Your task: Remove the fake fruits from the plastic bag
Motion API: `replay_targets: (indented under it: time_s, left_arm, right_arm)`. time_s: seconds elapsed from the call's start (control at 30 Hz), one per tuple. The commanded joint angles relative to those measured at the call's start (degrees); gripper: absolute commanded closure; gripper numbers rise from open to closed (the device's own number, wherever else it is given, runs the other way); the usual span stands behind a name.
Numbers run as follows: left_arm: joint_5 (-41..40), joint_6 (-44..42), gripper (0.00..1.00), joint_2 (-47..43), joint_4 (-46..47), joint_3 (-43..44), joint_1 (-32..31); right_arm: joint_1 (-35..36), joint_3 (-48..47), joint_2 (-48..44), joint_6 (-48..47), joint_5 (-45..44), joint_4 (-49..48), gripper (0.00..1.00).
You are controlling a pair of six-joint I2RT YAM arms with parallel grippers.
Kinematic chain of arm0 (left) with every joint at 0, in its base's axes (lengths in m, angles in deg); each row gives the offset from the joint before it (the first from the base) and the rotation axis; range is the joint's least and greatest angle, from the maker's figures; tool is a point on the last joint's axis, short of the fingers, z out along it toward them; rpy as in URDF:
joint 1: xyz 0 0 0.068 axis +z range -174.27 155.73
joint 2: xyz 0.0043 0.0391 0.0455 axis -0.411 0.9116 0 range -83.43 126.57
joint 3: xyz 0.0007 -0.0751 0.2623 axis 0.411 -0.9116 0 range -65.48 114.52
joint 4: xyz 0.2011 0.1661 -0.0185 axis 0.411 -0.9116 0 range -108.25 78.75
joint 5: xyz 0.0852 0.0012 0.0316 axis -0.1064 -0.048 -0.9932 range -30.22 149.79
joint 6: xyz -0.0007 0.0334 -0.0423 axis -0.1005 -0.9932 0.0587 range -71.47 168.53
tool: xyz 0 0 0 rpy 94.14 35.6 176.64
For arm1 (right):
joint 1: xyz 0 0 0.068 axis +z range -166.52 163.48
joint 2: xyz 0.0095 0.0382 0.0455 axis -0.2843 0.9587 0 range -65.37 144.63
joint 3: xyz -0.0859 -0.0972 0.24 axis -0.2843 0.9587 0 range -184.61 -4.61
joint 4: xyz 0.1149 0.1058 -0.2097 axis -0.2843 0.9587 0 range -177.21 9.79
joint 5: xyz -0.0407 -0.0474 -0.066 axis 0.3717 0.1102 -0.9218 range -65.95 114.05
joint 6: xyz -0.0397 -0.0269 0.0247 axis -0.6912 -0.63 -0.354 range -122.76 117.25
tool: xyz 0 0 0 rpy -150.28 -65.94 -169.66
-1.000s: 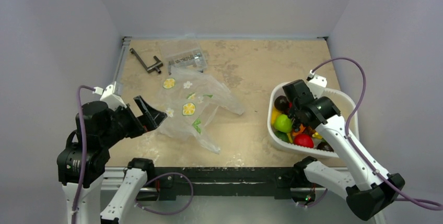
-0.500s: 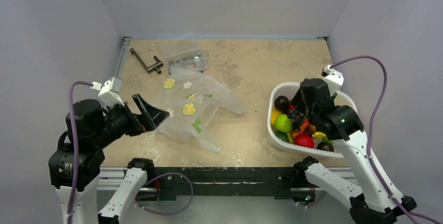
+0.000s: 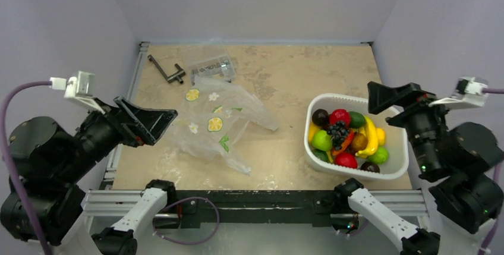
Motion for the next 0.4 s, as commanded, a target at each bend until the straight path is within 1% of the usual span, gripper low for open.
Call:
replay_targets:
  time_s: [0.0, 0.17, 0.27, 0.37]
  left_arm:
    - [-2.49, -1.94, 0.0, -0.74, 1.55, 5.5, -0.22]
    - [-6.09, -3.13, 0.0, -3.39, 5.23, 4.13, -0.22]
    - [-5.7, -3.09, 0.0, -3.46, 5.52, 3.02, -0.22]
    - [-4.68, -2.86, 0.0, -3.7, 5.85, 0.77, -0.22]
  right_arm:
    - [-0.08, -5.05, -0.65, -6.9, -0.45, -3.73, 0.01]
    - [-0.08, -4.85, -5.31, -8.79, -2.48, -7.47, 0.01]
    - [-0.12, -4.83, -5.64, -9.12, -3.81, -6.69, 0.01]
    - [-0.14, -5.61, -4.24, -8.08, -6.75, -3.59, 0.01]
